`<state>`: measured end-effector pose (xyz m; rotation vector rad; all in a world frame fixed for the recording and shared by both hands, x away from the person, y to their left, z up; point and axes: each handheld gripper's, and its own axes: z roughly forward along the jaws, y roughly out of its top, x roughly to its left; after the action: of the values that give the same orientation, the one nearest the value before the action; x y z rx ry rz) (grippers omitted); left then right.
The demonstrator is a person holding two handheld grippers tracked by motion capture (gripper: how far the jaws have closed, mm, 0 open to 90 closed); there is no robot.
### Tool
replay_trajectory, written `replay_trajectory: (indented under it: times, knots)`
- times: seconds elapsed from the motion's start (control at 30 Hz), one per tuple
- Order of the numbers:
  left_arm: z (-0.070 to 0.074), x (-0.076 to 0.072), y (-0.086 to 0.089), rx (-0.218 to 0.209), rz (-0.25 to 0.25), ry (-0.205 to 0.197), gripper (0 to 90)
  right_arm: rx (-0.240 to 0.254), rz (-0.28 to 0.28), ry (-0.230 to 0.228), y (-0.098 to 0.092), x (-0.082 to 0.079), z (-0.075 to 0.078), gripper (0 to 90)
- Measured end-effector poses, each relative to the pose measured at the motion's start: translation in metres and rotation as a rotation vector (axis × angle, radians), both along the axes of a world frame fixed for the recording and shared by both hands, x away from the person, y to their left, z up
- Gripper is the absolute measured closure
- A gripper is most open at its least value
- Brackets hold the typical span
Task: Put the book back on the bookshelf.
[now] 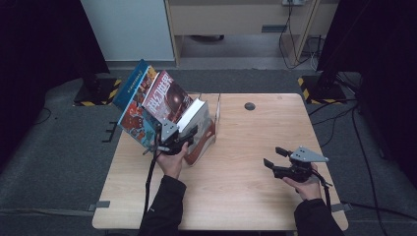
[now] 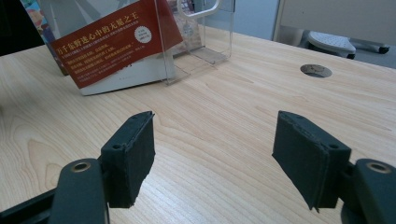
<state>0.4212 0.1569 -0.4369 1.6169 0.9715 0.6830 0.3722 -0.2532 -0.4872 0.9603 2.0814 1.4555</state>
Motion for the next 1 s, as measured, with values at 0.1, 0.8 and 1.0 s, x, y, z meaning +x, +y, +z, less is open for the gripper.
replay_trajectory:
  times: [0.1,0.8,1.0]
  knots:
    - [-0.0006,0.0022,-0.0015,-0.019,-0.002,-0.016,49.5,0.001,0.001,0.000,0.0009,-0.0005,0.0003,29.2]
    - [-0.0067,0.0051,0.0027,-0.090,0.000,-0.012,48.9,0.002,-0.003,0.004,0.0005,0.0003,0.0002,29.3]
    - [-0.0048,0.0058,0.0018,-0.098,0.005,-0.020,51.1,0.001,-0.004,0.010,0.0001,0.0009,-0.0004,29.4]
